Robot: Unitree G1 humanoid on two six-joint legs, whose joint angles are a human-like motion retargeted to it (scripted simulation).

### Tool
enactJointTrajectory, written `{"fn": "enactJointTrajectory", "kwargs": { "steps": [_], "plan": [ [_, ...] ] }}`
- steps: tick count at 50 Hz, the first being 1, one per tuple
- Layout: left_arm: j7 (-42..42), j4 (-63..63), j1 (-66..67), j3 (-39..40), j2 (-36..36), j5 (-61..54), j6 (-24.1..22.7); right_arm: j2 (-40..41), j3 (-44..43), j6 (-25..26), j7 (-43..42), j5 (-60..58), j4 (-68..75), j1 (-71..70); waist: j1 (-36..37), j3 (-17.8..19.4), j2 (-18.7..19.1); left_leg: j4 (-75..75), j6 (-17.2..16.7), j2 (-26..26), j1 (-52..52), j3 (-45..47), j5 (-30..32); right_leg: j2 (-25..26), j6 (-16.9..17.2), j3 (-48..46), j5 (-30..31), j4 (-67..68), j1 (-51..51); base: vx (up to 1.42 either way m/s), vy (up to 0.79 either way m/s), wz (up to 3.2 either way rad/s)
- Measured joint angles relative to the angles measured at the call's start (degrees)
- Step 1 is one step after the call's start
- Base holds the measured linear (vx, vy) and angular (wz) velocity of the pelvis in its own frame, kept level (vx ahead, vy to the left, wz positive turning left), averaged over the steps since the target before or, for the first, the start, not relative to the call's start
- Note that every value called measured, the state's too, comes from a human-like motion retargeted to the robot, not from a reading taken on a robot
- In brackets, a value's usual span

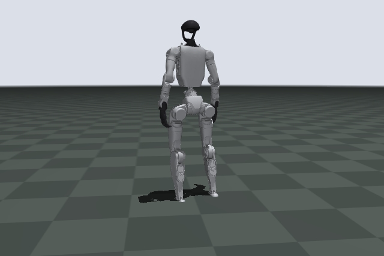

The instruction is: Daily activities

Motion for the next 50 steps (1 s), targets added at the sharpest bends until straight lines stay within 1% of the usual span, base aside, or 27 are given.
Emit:
{"fn": "enactJointTrajectory", "kwargs": {
  "steps": [8, 10, 11, 14, 20, 22, 24, 30, 32, 33, 40, 50],
  "plan": [
    [-2.3, -6.7, 1.2, -1.3, 4.4, -0.1, -0.8, -1.8, 0.1, -0.2, 2.0, 1.8, -3.3, 1.0, -0.6, -0.9, 0.0, -1.7, -0.6, 0.4, 0.2, 0.5, 0.7, 0.7, 0.2, 0.1, 1.1, -2.8, 0.5, 0.0, 0.0, 0.0],
    [-1.5, -7.8, 3.8, -1.8, 2.9, 0.0, -1.3, 0.4, 0.4, -0.7, 1.2, 1.9, -3.8, 3.9, -0.7, -3.9, 0.0, 3.5, -0.3, 1.1, -5.6, 1.0, 0.9, 0.1, 0.0, 0.2, 2.0, 0.8, -4.7, -0.1, -0.01, -0.14],
    [-1.9, -8.2, 2.9, -1.4, 4.4, -0.4, -1.3, -1.1, 0.0, -0.5, 1.6, 2.3, -3.9, 3.0, -0.7, -4.1, -0.1, 2.6, -0.6, 0.9, -5.0, 0.6, 0.0, 0.4, 0.2, 0.2, 1.2, -0.2, -4.0, 0.0, 0.0, 0.0],
    [-2.4, -8.3, 1.5, -0.7, 6.0, -1.4, -1.0, -2.3, -1.0, 0.0, 2.4, 3.5, -3.6, 2.0, -0.9, -3.6, 0.0, 0.7, -0.9, 0.9, -3.3, 0.5, -0.2, 1.0, 0.3, 0.2, 1.2, -2.2, -2.3, 0.06, -0.01, 0.02],
    [-0.3, -5.4, -0.4, 1.0, 5.6, -2.8, -1.0, -2.1, -2.8, 0.7, 1.7, 5.3, -1.3, 1.0, -1.5, -2.6, 0.0, -2.3, -1.1, 1.0, -0.7, 0.7, 1.1, 1.4, 0.3, 0.3, 2.4, -4.6, -0.1, -0.02, 0.0, -0.02],
    [1.8, -4.2, 0.9, 1.2, 3.2, -2.9, -1.6, 0.2, -2.8, 0.2, 0.2, 5.3, -0.6, 2.7, -1.7, -5.4, -0.1, 1.6, -0.7, 1.5, -6.0, 1.2, 1.5, 0.9, 0.0, 0.4, 3.2, -1.7, -4.9, -0.09, 0.0, -0.11],
    [2.1, -3.2, -0.9, 2.0, 4.9, -3.4, -1.4, -1.6, -3.5, 0.6, 0.4, 5.9, -0.1, 0.9, -1.8, -5.0, -0.1, -0.1, -1.0, 1.2, -4.3, 0.8, 0.5, 1.3, 0.1, 0.5, 2.0, -2.7, -3.6, 0.07, 0.0, 0.02],
    [4.6, -0.3, -3.0, 3.0, 4.5, -3.7, -1.6, -1.4, -4.2, 0.6, -0.5, 6.5, 1.1, -0.8, -2.6, -2.7, -0.2, -3.1, -0.9, 1.0, -0.8, 1.1, 1.7, 1.5, -0.1, 0.8, 2.2, -3.5, -1.3, -0.02, 0.0, -0.01],
    [6.5, 0.2, -1.3, 2.8, 2.4, -3.2, -2.3, 0.9, -3.7, -0.1, -1.9, 6.1, 1.0, 1.1, -2.9, -5.2, -0.6, 0.6, -0.5, 1.2, -5.8, 1.7, 2.3, 0.5, -0.3, 1.0, 2.2, 0.9, -6.6, -0.09, 0.0, -0.08],
    [6.6, 0.4, -2.3, 3.0, 3.8, -3.1, -2.2, -0.5, -3.8, 0.1, -1.7, 6.2, 0.9, 0.0, -3.0, -5.1, -0.7, -0.2, -0.7, 0.9, -4.9, 1.3, 1.4, 0.7, -0.2, 1.1, 1.2, 0.4, -5.9, 0.05, 0.0, 0.02],
    [8.3, 1.2, -4.1, 2.9, 4.7, -1.7, -2.5, -0.9, -3.3, 0.0, -2.0, 5.9, 0.7, -1.7, -3.5, -2.1, -1.0, -3.5, -0.8, 0.7, -0.8, 1.5, 2.3, 1.0, -0.3, 1.3, 0.7, -0.4, -3.1, 0.01, 0.0, 0.01],
    [9.9, 1.0, -4.7, 1.4, 5.4, 1.8, -3.0, -0.6, -1.5, -0.5, -2.0, 3.4, -0.3, -1.6, -3.6, -0.5, -2.0, -5.9, -0.7, 0.4, 1.4, 1.8, 3.7, 0.8, -0.5, 1.5, 0.1, 0.6, -2.6, 0.0, 0.0, 0.0]
  ]
}}
